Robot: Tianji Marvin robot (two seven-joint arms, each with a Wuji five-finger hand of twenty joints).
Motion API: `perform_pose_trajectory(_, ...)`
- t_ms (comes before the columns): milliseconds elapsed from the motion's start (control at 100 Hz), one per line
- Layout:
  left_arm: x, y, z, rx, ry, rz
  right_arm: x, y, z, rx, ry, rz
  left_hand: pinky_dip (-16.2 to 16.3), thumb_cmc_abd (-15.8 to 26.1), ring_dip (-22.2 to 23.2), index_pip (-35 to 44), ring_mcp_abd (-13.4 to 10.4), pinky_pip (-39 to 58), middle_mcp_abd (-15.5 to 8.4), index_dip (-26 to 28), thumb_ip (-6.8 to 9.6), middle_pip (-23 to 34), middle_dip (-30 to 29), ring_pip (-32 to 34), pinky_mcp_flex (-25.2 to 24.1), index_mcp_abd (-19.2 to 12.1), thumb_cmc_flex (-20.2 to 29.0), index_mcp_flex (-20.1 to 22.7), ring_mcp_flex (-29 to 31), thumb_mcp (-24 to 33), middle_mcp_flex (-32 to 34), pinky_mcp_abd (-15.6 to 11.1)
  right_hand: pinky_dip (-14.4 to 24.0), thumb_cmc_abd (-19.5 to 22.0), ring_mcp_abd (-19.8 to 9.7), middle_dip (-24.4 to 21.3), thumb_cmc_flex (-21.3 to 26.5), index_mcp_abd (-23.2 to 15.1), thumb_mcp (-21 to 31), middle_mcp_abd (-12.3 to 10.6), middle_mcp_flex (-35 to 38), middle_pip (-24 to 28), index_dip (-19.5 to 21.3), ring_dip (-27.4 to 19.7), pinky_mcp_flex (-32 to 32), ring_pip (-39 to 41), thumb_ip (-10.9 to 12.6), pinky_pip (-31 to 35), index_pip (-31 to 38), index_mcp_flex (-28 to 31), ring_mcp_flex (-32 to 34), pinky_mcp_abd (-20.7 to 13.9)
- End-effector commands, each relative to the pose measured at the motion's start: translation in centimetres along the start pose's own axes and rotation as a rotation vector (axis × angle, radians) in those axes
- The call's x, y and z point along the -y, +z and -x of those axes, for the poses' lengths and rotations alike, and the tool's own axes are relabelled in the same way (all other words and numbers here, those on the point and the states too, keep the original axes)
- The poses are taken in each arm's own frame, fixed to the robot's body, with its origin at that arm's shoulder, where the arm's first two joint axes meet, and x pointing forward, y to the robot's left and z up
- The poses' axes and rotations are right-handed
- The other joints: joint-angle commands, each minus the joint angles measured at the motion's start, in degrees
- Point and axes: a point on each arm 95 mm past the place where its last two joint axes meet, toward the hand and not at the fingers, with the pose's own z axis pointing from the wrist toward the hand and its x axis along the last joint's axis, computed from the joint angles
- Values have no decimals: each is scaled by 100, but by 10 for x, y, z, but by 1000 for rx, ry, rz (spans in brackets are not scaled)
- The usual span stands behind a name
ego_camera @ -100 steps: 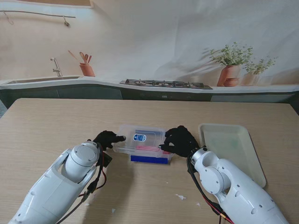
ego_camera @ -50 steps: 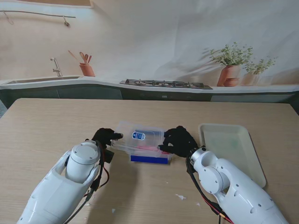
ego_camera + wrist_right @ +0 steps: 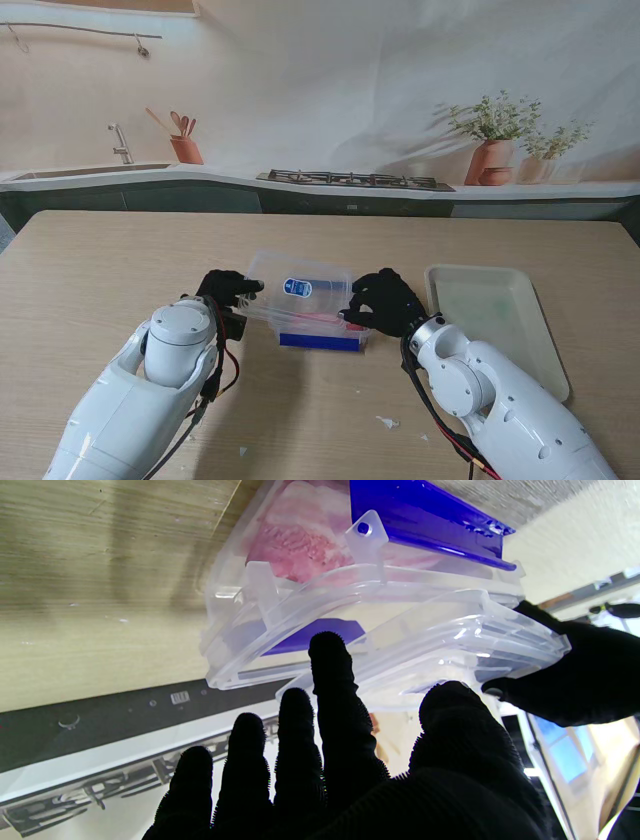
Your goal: Separate the bacon slices onto the tray
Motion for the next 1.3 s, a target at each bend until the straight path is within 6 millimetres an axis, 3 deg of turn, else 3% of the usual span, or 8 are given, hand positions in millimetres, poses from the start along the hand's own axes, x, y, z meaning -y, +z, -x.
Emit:
perform_pose_trajectory(0,-7,-4,-5,-16,-33,22,2,-1,-4,-10,10,8,-37,157,64,572,47,178,-148,187,25,-62,181,162,-89,-479,599,344,122,494,292,13,68,175,0,-37,-63,-412,-100,49,-97,-129,-26,-6,-57,-15,145,42,-118,-148,-199,6)
perform_pose_trajectory(160,-5,-7,-8,-34,-90,45,-2,-5,0,0,1,51,-112,511,231,843,96,-163,-29,841,-47,-5,620,250,-92,-275,821,-219,-159,213,-25,-10,70,171,17,-27,-67,-386,-94,66,-76,-108,-22,14,-32,26,148,53,-124,-214,-177,23)
perform_pose_trajectory(290,-4,-9,-9,-39,-122,60,-4,-9,5,16,-1,80,98,872,417,1076,155,-291,70,1255,-32,227,766,320,-79,-115,1047,-695,-357,-248,-345,-78,71,164,38,-19,-71,-346,-91,79,-77,-92,-23,23,-28,43,150,55,-147,-299,-170,31)
perform_pose_trajectory(400,-3,-10,-11,-44,-151,70,-6,-11,9,27,-3,100,100,1006,465,1149,207,-612,132,1376,-14,306,797,332,-105,-29,1146,-816,-368,-442,-387,-78,72,157,32,-13,-70,-363,-87,92,-92,-81,-25,26,-30,49,152,58,-182,-421,-175,39)
perform_pose_trajectory(450,-2,-11,-11,-49,-154,78,-6,-12,10,31,-4,106,256,1092,492,1179,198,-821,132,1474,10,343,819,334,-101,-30,1213,-894,-337,-618,-413,-64,72,163,27,-13,-76,-401,-86,100,-101,-80,-28,27,-29,49,152,59,-208,-503,-179,41)
perform_pose_trajectory(750,3,-18,-17,-63,-263,77,-7,-14,12,45,-5,119,500,1151,482,1253,271,-981,181,1572,-3,377,809,346,-89,-4,1255,-924,-70,-763,-279,-59,75,160,24,-15,-74,-495,-79,99,-132,-82,-8,24,-42,43,155,59,-222,-643,-186,35)
perform_pose_trajectory(1290,28,-32,-29,-136,-427,70,-4,-12,12,48,-11,105,556,1197,478,1280,258,-1008,161,1608,-34,409,812,360,-76,-33,1262,-937,88,-822,-208,-105,78,167,-2,-21,-87,-716,-83,92,-193,-84,9,20,-52,33,157,61,-264,-970,-195,40)
